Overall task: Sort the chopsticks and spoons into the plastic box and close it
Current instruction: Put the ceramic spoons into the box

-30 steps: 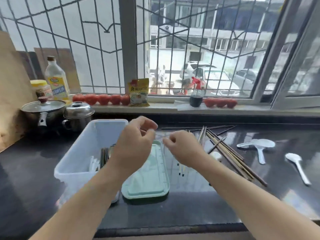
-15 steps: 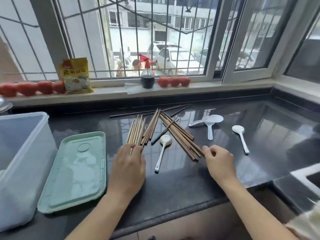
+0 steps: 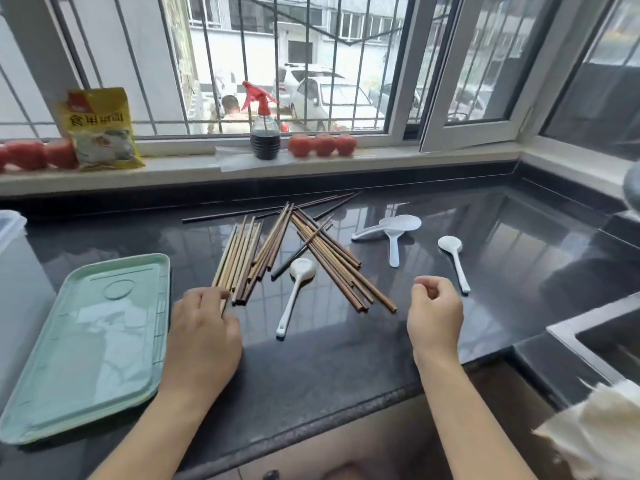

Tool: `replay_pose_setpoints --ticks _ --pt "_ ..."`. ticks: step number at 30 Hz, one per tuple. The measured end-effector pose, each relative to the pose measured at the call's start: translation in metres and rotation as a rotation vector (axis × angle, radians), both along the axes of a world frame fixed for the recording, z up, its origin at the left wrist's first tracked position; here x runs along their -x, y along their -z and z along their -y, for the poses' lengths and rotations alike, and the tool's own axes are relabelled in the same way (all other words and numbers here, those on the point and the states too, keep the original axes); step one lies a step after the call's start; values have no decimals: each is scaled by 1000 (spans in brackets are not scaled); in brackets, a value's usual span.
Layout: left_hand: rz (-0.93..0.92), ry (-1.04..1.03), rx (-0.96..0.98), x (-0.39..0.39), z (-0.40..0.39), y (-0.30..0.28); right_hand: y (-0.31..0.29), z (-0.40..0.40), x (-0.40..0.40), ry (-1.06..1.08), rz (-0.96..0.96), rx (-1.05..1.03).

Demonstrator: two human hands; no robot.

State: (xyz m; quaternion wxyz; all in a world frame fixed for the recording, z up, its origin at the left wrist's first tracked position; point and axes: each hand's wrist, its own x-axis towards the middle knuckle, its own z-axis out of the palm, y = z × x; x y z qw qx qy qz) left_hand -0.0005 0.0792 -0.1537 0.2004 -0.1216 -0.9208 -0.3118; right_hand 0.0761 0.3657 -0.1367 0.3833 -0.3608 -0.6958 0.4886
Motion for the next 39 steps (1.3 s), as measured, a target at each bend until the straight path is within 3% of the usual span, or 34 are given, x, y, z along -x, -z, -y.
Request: replay_pose_setpoints --ticks 6,11,14,16,19,22,24,29,34,36,39 --pt "-64 83 139 0 -2 5 2 3 3 -176 202 -179" --pt "-61 58 155 0 0 5 3 4 3 -160 197 -213" --pt "-121 215 230 -7 -2 3 5 3 5 -139 181 -227" --pt "-148 337 309 -11 -3 1 6 -9 12 -8 208 -409" --pt "-129 366 322 -10 -5 0 2 -57 28 234 440 -597" --pt "-120 351 308 -11 -6 -1 0 -99 39 239 745 -519" --pt "-122 347 297 -12 -5 -2 3 -112 46 238 799 -485" --pt "-152 304 305 -15 -5 -2 -3 -114 56 280 670 -348" --pt "-198 284 272 -11 -19 -11 -8 -55 21 134 175 -242" --pt "-123 227 302 -9 -40 -24 -9 -16 3 -50 53 -181" --pt "150 81 518 5 -81 -39 0 1 -6 -255 47 -72"
